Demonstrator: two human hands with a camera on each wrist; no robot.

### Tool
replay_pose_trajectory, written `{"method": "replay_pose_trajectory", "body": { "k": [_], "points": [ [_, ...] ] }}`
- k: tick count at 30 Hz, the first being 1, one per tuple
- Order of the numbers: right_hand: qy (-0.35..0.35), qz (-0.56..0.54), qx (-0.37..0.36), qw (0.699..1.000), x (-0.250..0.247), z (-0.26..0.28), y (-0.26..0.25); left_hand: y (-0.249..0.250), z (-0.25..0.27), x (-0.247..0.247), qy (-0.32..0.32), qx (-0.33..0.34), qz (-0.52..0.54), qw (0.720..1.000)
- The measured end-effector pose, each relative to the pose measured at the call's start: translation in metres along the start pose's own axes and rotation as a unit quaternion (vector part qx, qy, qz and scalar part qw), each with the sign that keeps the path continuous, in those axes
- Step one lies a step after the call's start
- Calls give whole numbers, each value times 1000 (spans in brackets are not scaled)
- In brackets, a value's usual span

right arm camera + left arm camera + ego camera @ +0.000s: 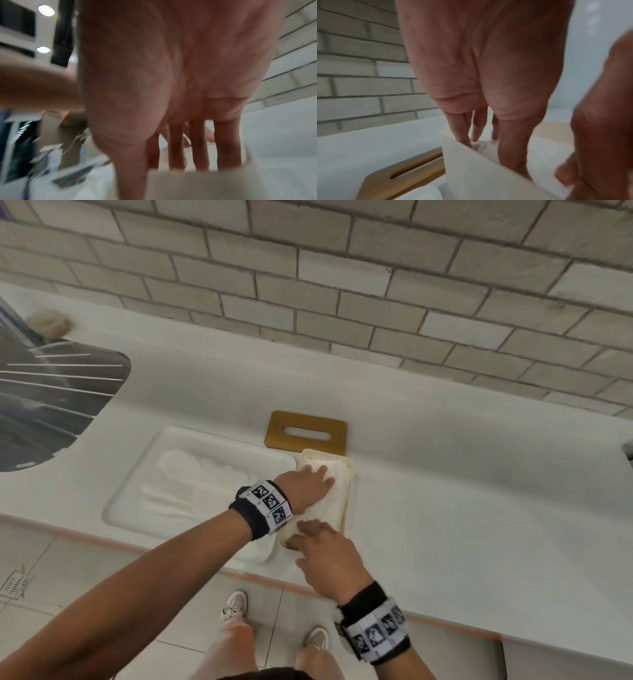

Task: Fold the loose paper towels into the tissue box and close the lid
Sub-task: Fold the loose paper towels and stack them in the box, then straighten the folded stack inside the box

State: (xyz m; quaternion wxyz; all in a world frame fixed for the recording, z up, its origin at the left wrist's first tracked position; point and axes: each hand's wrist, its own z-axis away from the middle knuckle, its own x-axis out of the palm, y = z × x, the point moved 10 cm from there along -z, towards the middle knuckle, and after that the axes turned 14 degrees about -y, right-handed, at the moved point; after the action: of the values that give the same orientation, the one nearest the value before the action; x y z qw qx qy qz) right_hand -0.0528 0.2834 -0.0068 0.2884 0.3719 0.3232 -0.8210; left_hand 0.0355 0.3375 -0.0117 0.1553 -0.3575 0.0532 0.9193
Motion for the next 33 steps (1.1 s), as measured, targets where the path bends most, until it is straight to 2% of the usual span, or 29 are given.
{"method": "replay_pose_trajectory", "body": {
  "k": [2, 3, 6, 8, 9, 11, 14, 15, 17, 19, 20, 21, 26, 29, 31, 33],
  "points": [
    [6, -75, 12, 997, -16, 10, 6, -22, 21, -10, 87, 49, 111, 989],
    [38, -103, 39, 993, -31, 17, 9, -38, 37, -13, 142, 70, 174, 972],
    [187, -96, 111, 971, -81, 39, 0, -97, 102, -10, 306, 94, 262, 911],
    [265, -110, 89, 954, -107, 40, -32, -139, 140, 11, 356, 97, 266, 891],
    [285, -134, 62, 947, -113, 32, -49, -160, 152, 25, 356, 94, 262, 892],
    [289, -171, 12, 942, -114, 4, -83, -199, 160, 58, 301, 76, 250, 917],
    [231, -116, 1, 966, -99, -62, -125, -241, 146, 104, 183, 48, 212, 959],
    [202, -87, 11, 975, -91, -86, -133, -248, 139, 115, 151, 42, 190, 969],
    [101, -50, 44, 993, -67, -135, -136, -256, 122, 131, 89, 34, 124, 988],
    [5, -22, 62, 998, -46, -171, -131, -259, 109, 142, 37, 32, 68, 996],
    [-18, -13, 65, 998, -41, -182, -128, -258, 106, 144, 27, 35, 55, 998],
    [-25, -17, 67, 997, -40, -188, -124, -257, 105, 145, 27, 36, 47, 998],
    [14, -45, 50, 998, -50, -185, -113, -255, 113, 150, 118, 36, 32, 992],
    [34, -33, 33, 998, -50, -184, -118, -251, 117, 153, 152, 26, -13, 988],
    [62, -16, 30, 998, -52, -181, -121, -246, 124, 148, 182, 40, -30, 982],
    [120, 8, 21, 993, -60, -173, -125, -242, 130, 141, 209, 67, -27, 975]
  ]
}}
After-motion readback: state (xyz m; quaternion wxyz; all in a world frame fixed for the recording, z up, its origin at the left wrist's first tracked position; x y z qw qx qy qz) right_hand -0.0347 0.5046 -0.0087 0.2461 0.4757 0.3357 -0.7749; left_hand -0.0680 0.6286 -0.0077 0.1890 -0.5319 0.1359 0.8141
